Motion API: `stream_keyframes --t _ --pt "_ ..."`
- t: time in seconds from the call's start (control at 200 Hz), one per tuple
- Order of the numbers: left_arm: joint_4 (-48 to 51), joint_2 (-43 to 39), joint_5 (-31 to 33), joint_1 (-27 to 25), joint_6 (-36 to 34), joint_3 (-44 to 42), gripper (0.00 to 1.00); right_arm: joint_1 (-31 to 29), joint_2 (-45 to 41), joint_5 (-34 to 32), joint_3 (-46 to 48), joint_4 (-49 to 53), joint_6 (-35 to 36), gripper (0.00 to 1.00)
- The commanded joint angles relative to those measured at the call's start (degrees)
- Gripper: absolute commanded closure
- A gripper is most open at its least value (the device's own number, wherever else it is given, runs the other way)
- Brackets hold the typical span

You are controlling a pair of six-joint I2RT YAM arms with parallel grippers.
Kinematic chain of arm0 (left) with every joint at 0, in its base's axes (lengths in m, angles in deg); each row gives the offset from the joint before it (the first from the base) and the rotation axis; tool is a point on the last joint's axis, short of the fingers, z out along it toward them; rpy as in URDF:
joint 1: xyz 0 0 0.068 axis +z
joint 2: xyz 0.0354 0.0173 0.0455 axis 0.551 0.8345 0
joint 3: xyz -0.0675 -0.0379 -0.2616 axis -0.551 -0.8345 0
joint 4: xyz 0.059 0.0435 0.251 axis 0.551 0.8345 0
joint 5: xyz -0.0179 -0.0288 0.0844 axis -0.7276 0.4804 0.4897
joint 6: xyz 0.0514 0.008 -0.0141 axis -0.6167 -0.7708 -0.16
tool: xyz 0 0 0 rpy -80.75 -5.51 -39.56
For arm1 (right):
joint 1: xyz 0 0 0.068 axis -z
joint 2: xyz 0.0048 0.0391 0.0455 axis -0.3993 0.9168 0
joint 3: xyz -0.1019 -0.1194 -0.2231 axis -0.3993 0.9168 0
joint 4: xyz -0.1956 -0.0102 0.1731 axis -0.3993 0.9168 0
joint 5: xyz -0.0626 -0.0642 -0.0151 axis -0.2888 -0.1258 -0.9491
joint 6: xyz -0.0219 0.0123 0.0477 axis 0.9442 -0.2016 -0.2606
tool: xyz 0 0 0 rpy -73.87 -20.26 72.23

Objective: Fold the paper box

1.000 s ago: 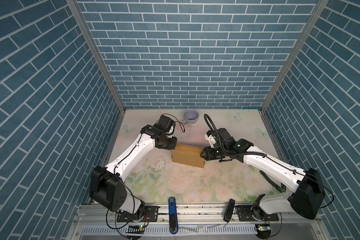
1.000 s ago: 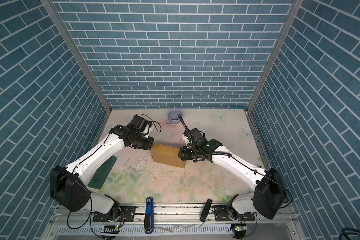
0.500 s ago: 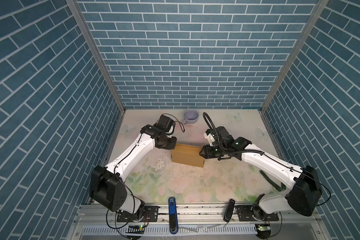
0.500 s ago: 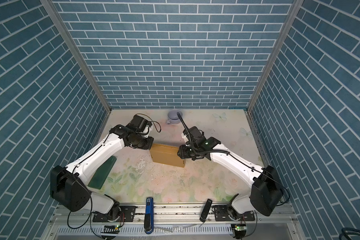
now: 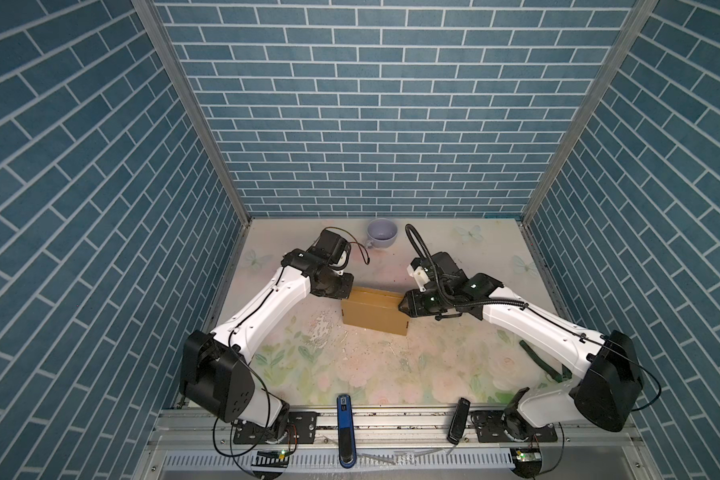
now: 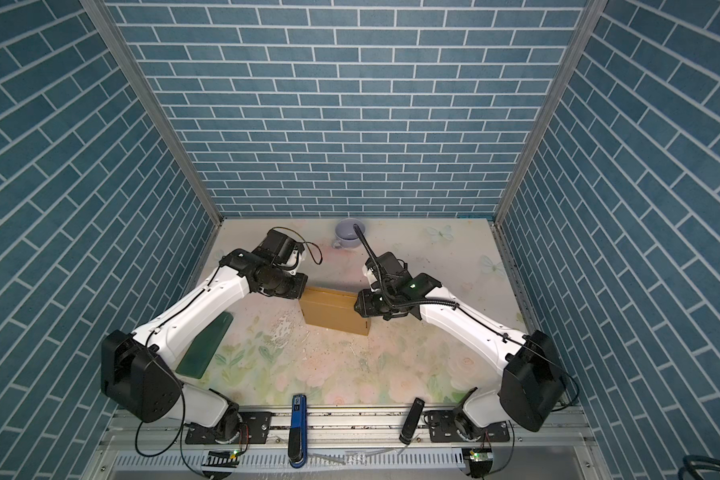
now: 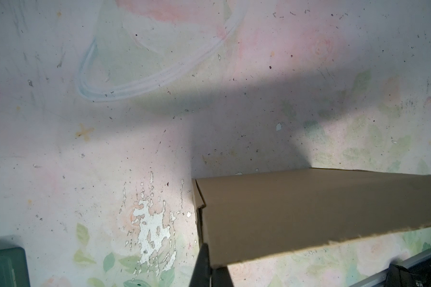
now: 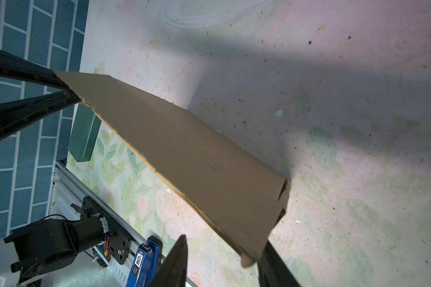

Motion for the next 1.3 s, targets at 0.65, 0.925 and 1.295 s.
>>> stream_keyframes --t 0.65,0.925,1.295 --pt "-4.66 -1.59 -2.38 -1.79 1.75 -7.71 1.0 -1.0 -1.98 1.72 3.24 -5.15 2.53 0.58" --pt "-5.93 -2.79 -1.06 -1.78 2.08 -9.56 1.0 -1.0 -2.64 0.88 4.95 -5.99 2.89 0.58" --pt "-6.71 -3.23 -0.89 -1.85 2.0 -10.77 1.0 -1.04 -5.63 -1.62 6.97 -6.54 5.93 0.5"
